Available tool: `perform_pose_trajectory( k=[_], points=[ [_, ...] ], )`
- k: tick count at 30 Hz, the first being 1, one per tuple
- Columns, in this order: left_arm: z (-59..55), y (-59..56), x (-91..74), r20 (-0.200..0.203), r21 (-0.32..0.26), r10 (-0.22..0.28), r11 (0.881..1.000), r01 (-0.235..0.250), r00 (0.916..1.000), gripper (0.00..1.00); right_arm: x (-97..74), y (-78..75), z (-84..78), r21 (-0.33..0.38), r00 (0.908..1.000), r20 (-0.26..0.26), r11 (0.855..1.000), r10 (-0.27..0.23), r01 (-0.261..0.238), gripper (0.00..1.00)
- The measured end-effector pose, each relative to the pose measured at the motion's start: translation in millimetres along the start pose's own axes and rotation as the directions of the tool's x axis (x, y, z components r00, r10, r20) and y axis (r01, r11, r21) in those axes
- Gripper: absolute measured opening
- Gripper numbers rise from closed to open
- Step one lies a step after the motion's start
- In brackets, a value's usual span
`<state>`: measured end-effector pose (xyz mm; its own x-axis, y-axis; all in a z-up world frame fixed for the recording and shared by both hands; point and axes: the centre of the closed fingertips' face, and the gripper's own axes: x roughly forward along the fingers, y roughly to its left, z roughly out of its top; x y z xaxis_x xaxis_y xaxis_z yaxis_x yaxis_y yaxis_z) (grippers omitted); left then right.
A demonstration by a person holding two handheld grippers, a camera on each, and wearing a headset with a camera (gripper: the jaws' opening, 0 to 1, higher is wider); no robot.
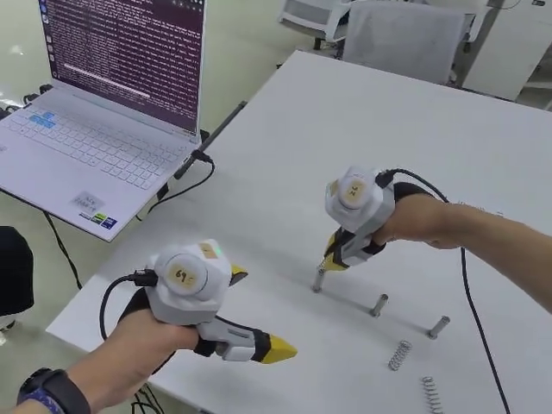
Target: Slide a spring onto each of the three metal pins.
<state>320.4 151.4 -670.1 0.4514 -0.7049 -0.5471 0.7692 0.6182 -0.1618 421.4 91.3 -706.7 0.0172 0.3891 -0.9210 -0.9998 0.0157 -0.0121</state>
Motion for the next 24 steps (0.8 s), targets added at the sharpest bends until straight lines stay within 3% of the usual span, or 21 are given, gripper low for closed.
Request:
perform_pose_trajectory(
  k=[24],
  points=[
    [-1.1, 1.3, -0.5, -0.003, -0.010, -0.004, 1.000, 0.004, 1.0000, 0.83, 2.2, -1.2, -5.2, -0.055, 0.9981, -0.061, 0.998, 0.008, -0.011, 0.08]
  ],
)
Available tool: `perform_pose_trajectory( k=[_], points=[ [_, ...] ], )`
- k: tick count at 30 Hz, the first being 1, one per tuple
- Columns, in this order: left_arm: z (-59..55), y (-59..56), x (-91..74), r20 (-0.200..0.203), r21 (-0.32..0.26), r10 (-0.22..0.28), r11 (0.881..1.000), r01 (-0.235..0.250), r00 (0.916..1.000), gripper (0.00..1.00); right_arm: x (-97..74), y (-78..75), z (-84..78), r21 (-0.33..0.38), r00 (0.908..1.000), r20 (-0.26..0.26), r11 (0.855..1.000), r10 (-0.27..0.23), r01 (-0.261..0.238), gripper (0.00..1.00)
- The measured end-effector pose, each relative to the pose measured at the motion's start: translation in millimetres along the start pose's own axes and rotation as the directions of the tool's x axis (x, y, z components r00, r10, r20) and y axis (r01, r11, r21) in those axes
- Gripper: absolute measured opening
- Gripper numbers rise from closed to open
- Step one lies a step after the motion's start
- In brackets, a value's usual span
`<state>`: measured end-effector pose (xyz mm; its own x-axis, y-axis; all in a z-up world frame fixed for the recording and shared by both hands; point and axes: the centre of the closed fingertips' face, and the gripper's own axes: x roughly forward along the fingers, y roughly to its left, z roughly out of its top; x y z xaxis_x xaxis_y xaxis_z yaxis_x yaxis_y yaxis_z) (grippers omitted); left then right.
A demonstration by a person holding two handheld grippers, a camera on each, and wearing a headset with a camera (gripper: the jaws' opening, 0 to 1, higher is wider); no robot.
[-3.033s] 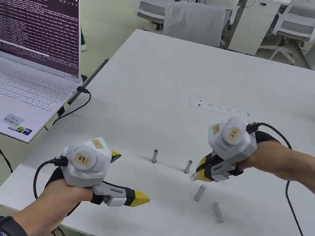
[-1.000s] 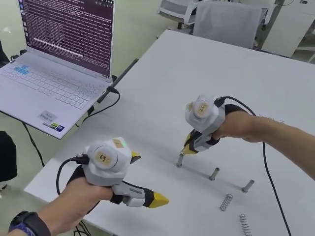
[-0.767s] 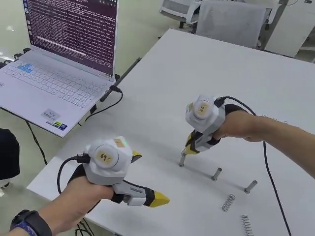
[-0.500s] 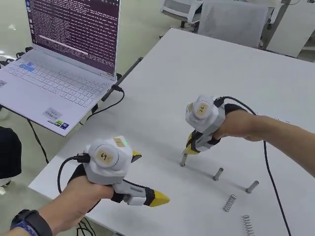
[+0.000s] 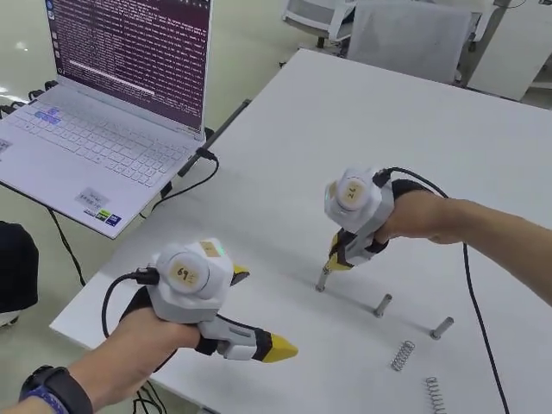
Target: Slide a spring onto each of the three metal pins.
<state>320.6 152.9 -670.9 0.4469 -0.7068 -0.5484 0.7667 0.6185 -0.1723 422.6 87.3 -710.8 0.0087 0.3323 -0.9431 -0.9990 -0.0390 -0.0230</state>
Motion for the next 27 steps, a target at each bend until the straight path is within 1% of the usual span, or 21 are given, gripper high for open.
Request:
perform_pose_trajectory(
  k=[7, 10, 14, 27],
  points=[
    [0.0, 1.8, -0.6, 0.001, -0.002, 0.002, 1.000, -0.002, 1.0000, 0.82, 6.0, -0.2, 2.6, -0.010, 0.9999, -0.009, 1.000, 0.007, -0.007, 0.08],
    [-0.4, 2.5, -1.1, 0.000, -0.002, 0.002, 1.000, -0.002, 1.0000, 0.82, 9.9, 0.8, 0.6, -0.023, 0.9995, -0.029, 1.000, 0.011, -0.012, 0.08],
    [-0.1, 2.9, -1.5, 0.003, -0.002, 0.004, 1.000, -0.004, 1.0000, 0.82, 13.5, 1.3, -0.1, -0.037, 0.9990, -0.042, 0.999, 0.014, -0.016, 0.08],
    [2.8, 7.4, -3.2, 0.010, -0.004, 0.013, 1.000, -0.013, 0.9999, 0.82, 30.7, 0.5, -5.4, -0.045, 0.9957, -0.088, 0.998, 0.030, -0.034, 0.09]
  ],
)
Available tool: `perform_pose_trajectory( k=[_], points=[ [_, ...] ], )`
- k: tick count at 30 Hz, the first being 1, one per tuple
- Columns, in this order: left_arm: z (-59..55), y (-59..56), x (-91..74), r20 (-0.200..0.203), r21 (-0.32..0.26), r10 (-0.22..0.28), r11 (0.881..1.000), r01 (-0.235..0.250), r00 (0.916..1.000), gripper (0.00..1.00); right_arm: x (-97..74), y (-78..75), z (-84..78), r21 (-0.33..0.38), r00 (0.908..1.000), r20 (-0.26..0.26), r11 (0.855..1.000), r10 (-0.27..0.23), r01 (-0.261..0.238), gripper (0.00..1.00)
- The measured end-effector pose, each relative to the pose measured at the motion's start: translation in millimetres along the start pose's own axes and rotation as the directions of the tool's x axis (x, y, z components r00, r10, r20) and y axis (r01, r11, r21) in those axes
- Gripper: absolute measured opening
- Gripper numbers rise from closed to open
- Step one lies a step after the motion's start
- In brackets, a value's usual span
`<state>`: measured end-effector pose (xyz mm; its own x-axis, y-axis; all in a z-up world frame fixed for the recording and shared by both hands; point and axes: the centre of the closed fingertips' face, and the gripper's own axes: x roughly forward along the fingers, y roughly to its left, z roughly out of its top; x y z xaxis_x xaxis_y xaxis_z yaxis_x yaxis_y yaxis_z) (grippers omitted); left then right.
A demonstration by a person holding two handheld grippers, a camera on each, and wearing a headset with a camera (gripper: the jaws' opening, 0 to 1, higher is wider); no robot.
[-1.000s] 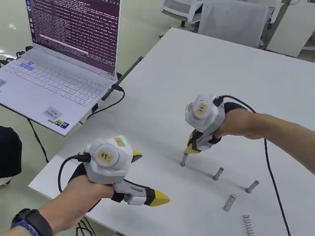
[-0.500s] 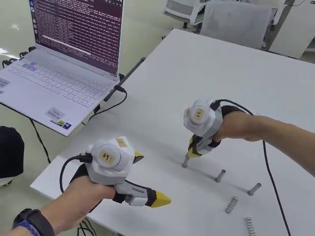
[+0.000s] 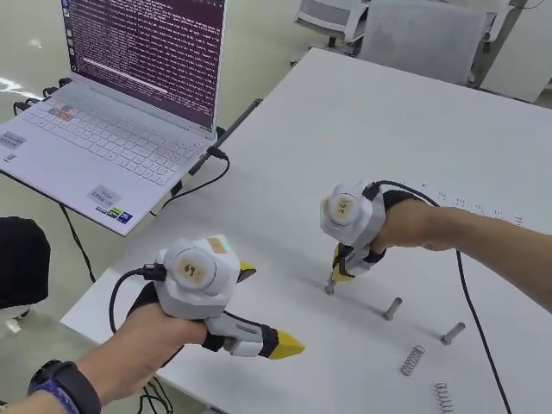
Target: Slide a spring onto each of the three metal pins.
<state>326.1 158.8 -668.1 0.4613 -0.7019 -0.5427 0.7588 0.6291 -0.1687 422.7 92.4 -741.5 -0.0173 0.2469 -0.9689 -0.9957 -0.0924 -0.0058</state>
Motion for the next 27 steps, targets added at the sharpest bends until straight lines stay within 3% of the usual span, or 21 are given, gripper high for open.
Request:
perform_pose_trajectory(
  k=[16, 27],
  points=[
    [2.0, 2.3, -1.5, 0.005, -0.005, 0.005, 1.000, -0.005, 1.0000, 0.83, 19.6, -2.8, -5.1, 0.007, 0.9996, -0.026, 1.000, 0.011, -0.011, 0.09],
    [-0.4, 3.4, -3.0, 0.001, -0.008, 0.006, 1.000, -0.006, 1.0000, 0.83, 20.0, -2.0, -3.8, 0.017, 0.9997, -0.018, 1.000, 0.013, -0.012, 0.12]
  ],
)
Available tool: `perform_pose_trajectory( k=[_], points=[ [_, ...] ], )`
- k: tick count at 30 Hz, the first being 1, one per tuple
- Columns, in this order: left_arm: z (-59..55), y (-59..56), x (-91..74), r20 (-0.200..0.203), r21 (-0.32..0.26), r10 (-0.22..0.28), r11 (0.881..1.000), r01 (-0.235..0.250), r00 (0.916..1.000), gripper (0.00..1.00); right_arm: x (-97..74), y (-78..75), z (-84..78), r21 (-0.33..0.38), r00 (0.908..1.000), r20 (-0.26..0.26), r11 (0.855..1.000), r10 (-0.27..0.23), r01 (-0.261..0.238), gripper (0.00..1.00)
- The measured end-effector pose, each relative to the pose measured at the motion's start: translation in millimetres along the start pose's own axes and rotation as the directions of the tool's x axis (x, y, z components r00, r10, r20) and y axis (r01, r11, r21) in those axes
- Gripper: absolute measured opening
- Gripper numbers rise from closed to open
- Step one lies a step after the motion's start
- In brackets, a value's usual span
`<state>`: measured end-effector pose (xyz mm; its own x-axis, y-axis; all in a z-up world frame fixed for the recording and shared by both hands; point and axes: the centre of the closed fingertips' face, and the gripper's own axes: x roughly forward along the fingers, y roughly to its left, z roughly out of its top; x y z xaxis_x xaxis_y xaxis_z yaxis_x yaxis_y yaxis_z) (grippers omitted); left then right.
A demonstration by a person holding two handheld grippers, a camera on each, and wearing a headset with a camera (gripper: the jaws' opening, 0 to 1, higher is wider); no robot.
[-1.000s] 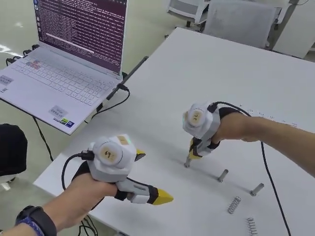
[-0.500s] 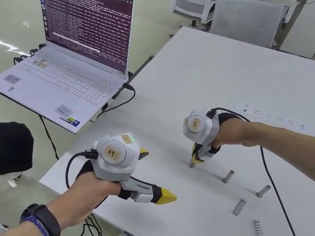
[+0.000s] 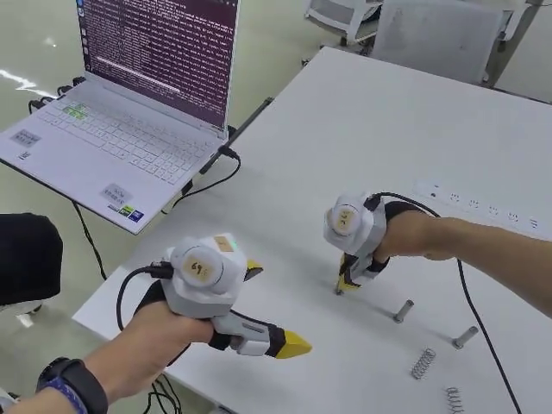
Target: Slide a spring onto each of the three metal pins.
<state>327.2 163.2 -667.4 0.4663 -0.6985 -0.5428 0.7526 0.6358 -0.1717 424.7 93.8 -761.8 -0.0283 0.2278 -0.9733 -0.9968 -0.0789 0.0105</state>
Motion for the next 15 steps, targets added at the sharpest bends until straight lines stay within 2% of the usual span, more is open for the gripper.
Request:
perform_pose_trajectory(
  k=[4, 15],
  points=[
    [0.6, 0.0, -0.4, 0.002, 0.000, 0.000, 1.000, 0.000, 1.0000, 0.83, -4.0, 1.9, -1.1, 0.003, 1.0000, 0.000, 1.000, 0.002, -0.002, 0.16],
    [1.7, -1.8, -1.7, 0.002, 0.006, -0.002, 1.000, 0.002, 1.0000, 0.83, -26.1, 1.4, -2.5, 0.053, 0.9983, 0.051, 0.998, -0.027, 0.024, 0.21]
  ],
)
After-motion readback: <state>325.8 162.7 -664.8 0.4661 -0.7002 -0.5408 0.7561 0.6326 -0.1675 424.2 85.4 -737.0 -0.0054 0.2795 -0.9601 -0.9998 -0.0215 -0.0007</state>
